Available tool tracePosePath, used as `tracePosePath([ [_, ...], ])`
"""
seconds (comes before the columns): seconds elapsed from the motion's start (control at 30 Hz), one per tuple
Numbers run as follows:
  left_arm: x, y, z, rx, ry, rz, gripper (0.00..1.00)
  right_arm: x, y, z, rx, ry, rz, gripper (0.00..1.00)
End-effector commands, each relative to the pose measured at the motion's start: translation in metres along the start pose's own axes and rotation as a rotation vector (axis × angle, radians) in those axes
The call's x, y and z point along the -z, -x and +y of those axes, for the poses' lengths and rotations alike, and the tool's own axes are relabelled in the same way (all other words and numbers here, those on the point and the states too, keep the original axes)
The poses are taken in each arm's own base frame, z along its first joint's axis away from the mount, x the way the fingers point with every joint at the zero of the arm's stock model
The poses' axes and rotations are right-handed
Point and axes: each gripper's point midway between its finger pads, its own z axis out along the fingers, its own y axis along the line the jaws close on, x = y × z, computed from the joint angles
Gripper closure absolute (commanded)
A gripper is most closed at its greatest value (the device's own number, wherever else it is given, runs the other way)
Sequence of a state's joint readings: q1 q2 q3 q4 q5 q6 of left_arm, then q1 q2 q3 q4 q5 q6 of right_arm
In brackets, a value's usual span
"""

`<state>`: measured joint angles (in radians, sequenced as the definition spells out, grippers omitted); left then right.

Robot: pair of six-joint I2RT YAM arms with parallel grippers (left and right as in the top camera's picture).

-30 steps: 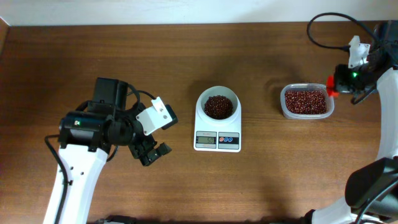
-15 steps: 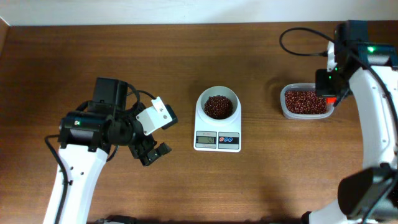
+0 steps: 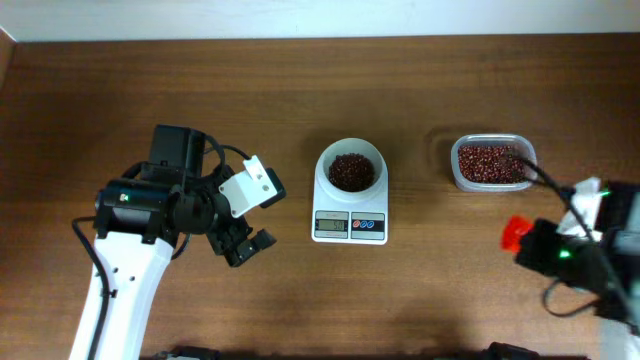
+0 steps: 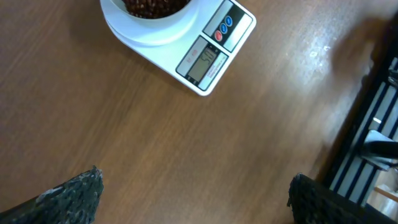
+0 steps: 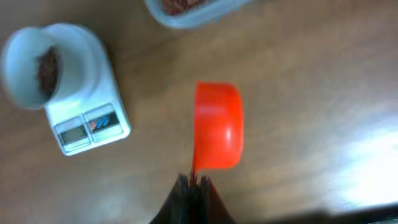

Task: Scoop and weigh 50g on scale
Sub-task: 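Move the scoop down to the table in front of the tub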

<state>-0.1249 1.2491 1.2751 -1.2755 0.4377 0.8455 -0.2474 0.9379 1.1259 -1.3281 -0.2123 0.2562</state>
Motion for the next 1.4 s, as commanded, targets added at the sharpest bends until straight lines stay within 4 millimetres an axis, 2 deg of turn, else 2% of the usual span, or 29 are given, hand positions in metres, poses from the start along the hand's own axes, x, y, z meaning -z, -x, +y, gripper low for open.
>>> tracePosePath([
  [0.0, 0.001, 0.001, -0.001, -0.016, 0.001, -0.01, 0.01, -0.062, -0.03, -0.003, -0.25, 0.074, 0.102, 0.96],
  [0.03, 0.001, 0.001, -0.001, -0.016, 0.001, -0.01, 0.01, -0.093, -0.038, 0.007, -0.253, 0.184, 0.137, 0.96],
  [0.13, 0.001, 0.001, -0.001, -0.016, 0.001, -0.01, 0.01, -0.129, -0.047, 0.006, -0.305, 0.23, 0.178, 0.96],
  [0.2, 0.001, 0.001, -0.001, -0.016, 0.001, -0.01, 0.01, -0.14, -0.048, 0.003, -0.314, 0.217, 0.201, 0.94],
  [0.23, 0.001, 0.001, -0.001, -0.016, 0.001, -0.01, 0.01, -0.146, -0.047, 0.002, -0.319, 0.212, 0.214, 0.82],
  [0.33, 0.001, 0.001, -0.001, -0.016, 0.001, -0.01, 0.01, -0.156, -0.054, -0.002, -0.338, 0.189, 0.265, 0.81],
  [0.47, 0.001, 0.001, -0.001, -0.016, 0.001, -0.01, 0.01, -0.16, -0.057, -0.005, -0.346, 0.174, 0.285, 0.8],
  [0.5, 0.001, 0.001, -0.001, -0.016, 0.001, -0.01, 0.01, -0.16, -0.057, -0.005, -0.346, 0.172, 0.284, 0.74],
  [0.63, 0.001, 0.001, -0.001, -0.016, 0.001, -0.01, 0.01, -0.16, -0.059, -0.009, -0.347, 0.147, 0.287, 0.71],
  [0.67, 0.001, 0.001, -0.001, -0.016, 0.001, -0.01, 0.01, -0.16, -0.06, -0.01, -0.35, 0.14, 0.293, 0.67],
  [0.7, 0.001, 0.001, -0.001, -0.016, 0.001, -0.01, 0.01, -0.16, -0.062, -0.012, -0.352, 0.127, 0.298, 0.59],
  [0.8, 0.001, 0.001, -0.001, -0.016, 0.001, -0.01, 0.01, -0.159, -0.067, -0.015, -0.358, 0.108, 0.315, 0.47],
  [0.93, 0.001, 0.001, -0.001, -0.016, 0.001, -0.01, 0.01, -0.157, -0.073, -0.016, -0.367, 0.097, 0.34, 0.08],
  [0.97, 0.001, 0.001, -0.001, -0.016, 0.001, -0.01, 0.01, -0.156, -0.076, -0.017, -0.371, 0.092, 0.353, 0.01],
  [1.37, 0.001, 0.001, -0.001, -0.016, 0.001, -0.01, 0.01, -0.155, -0.078, -0.017, -0.374, 0.088, 0.361, 0.01],
])
